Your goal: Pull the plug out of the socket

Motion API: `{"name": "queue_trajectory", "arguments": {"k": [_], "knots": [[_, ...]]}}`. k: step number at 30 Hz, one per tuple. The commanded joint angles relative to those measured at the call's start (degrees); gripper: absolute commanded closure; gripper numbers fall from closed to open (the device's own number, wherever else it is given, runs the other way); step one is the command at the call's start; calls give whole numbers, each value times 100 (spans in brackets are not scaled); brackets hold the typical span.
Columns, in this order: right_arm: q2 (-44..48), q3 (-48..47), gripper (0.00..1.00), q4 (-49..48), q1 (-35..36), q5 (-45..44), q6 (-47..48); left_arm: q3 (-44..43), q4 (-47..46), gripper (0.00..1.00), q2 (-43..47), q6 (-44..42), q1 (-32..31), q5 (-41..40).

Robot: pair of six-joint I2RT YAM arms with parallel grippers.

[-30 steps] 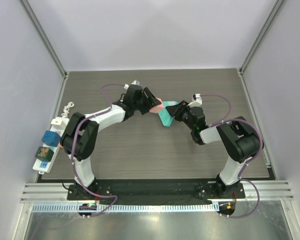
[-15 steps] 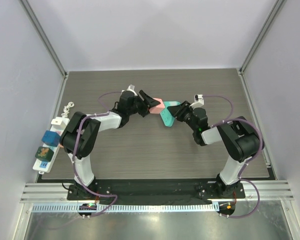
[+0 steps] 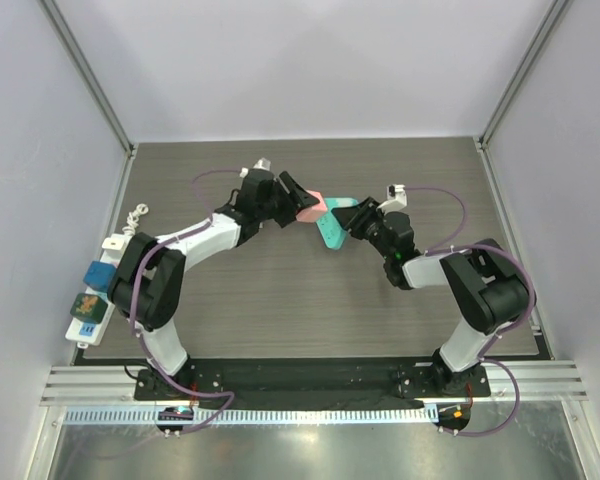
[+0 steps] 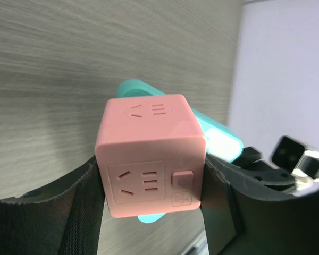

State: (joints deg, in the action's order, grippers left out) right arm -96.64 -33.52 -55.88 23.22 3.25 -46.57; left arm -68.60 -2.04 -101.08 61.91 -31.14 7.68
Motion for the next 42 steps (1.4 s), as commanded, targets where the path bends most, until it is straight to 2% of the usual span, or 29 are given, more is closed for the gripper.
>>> {"name": "queue_trajectory", "arguments": {"k": [1, 3, 4, 7, 8, 9, 10, 11, 12, 13, 14, 17, 20, 21, 24, 25, 26, 27, 29, 33, 34, 35, 36, 37, 38, 39, 42], "knots": [[-136, 46, 99, 616, -248, -1240, 280, 844, -2969, 100, 300, 1422, 99, 2137], [-302, 143, 99, 254, -379, -880, -9, 1006, -3739, 100, 80, 1823, 134, 2290], [-372, 144, 99, 122, -406, -791, -80, 1006, -3907, 100, 53, 1764, 125, 2299], [-645, 231, 99, -335, -529, -510, -414, 1085, -3541, 100, 211, 1404, 116, 2055], [-646, 214, 99, -293, -529, -518, -423, 1103, -3261, 100, 272, 1046, 116, 1931], [-611, 197, 99, -188, -529, -561, -328, 964, -2754, 100, 455, 755, 108, 1765], [-506, 170, 99, -4, -521, -658, -266, 762, -965, 100, 562, 370, 64, 1432], [-453, 161, 99, 102, -512, -719, -213, 490, -34, 100, 650, -600, -15, 507], [-374, 135, 99, 234, -503, -798, -56, -87, 750, 100, 729, -958, -259, -199], [-338, 100, 99, 461, -494, -895, -11, -310, 1437, 100, 756, -1292, -392, -719], [-294, 109, 99, 481, -477, -965, 16, -460, 2018, 100, 791, -1504, -489, -1560], [-355, 56, 99, 481, -459, -940, 16, -707, 2436, 100, 914, -2042, -683, -2103], [-382, 73, 99, 385, -450, -905, -10, -358, 1833, 100, 1239, -2122, -518, -1536], [-382, 100, 99, 332, -450, -905, -45, -25, 1230, 100, 1292, -1747, -395, -619], [-373, 170, 99, 157, -459, -861, -115, 686, 225, 100, 1363, -929, 63, 432], [-373, 214, 99, 69, -476, -826, -142, 916, -979, 100, 1345, -152, 159, 1106], [-408, 231, 99, 16, -494, -791, -247, 1127, -1522, 100, 1258, 213, 343, 1417], [-504, 327, 99, -315, -564, -625, -309, 1416, -2475, 100, 1170, 599, 406, 1786], [-619, 363, 99, -608, -634, -475, -493, 1603, -3220, 100, 933, 1374, 485, 2026], [-584, 258, 99, -276, -635, -535, -310, 1683, -3794, 100, 739, 1886, 468, 2220], [-471, 241, 99, -135, -583, -683, -240, 1640, -3003, 100, 808, 1799, 451, 2159], [-409, 197, 99, 23, -539, -772, -126, 1100, -1899, 100, 939, 745, 285, 1549], [-347, 170, 99, 216, -495, -869, 32, 624, -347, 100, 1245, -153, 92, 839], [-303, 101, 99, 348, -398, -1044, 121, 132, 860, 100, 1301, -805, -180, -56], [-233, 56, 99, 480, -345, -1124, 208, -299, 2125, 100, 1292, -1230, -670, -1527], [-224, 21, 99, 568, -301, -1159, 288, -643, 2207, 100, 1301, -1617, -770, -1602], [-197, -14, 99, 621, -222, -1230, 323, -453, 1769, 100, 1345, -1314, -657, -1052]]}}
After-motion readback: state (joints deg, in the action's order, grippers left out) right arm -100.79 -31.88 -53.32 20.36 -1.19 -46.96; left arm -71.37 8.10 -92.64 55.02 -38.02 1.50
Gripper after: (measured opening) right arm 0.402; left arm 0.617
